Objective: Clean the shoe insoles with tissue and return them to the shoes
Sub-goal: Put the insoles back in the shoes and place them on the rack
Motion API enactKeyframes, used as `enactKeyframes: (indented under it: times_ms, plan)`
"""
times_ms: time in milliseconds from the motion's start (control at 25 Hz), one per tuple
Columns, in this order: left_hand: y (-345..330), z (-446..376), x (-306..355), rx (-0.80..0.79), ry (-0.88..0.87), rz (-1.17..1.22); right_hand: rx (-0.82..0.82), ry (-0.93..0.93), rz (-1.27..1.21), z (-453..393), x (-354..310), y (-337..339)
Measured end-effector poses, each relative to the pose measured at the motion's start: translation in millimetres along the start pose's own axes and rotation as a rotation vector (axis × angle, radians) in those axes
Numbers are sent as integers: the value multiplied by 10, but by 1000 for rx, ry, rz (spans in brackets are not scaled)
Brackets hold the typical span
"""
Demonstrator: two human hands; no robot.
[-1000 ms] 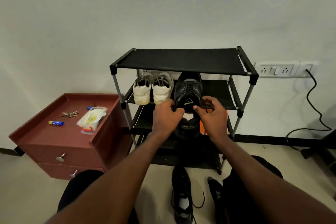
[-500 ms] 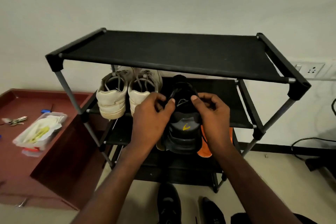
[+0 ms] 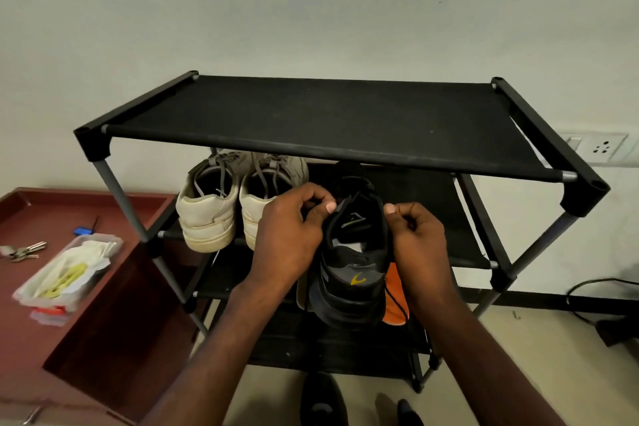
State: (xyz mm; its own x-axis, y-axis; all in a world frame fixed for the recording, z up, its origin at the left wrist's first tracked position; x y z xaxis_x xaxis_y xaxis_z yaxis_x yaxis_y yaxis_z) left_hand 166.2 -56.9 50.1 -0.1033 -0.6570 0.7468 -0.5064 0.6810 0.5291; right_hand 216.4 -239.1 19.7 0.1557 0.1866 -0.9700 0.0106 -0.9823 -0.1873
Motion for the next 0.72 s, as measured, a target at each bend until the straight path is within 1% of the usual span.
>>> enactKeyframes:
  times_ms: [80,120,280,400,480,560,600,640,680,720]
  plan:
    - [-14,1,6,40,2,-83,15,41,124,-28,-5,17]
    - [-18,1,-4,48,6,-125,36,33,122,-36,0,29]
    - [-17,44,48,93,35,-161,91,-147,-168,-73,63,11]
    - [-3,73,98,180,54,-159,105,-213,-210,-95,60,2]
    - [21,89,122,209,43,-186,106,-183,-151,-114,33,55]
    - [50,107,163,217,26,-359,66,-135,10,-101,-24,96]
    - [58,110,190,208,24,-432,44,-124,49,-69,-68,94]
    - [58,104,218,198,23,-439,25,-120,37,-34,-115,85]
    - [48,98,236,187,18,-386,9,-118,10,8,-179,71]
    - [43,92,254,169,26,-267,-10,-122,-15,56,-263,53]
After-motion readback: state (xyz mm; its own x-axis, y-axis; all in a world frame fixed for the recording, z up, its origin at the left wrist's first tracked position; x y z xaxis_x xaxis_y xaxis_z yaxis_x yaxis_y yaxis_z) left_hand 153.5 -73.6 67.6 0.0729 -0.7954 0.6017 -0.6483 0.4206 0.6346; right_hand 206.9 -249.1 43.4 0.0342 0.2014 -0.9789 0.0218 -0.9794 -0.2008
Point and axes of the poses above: each hand's wrist, its own z-axis away from the middle knuckle, its own y-axis out of the back of the hand, x = y × z, the point moved 3 cm from there along -z, towards the middle knuckle, and after that the axes turned 8 degrees about -z, right-handed, at the moved point
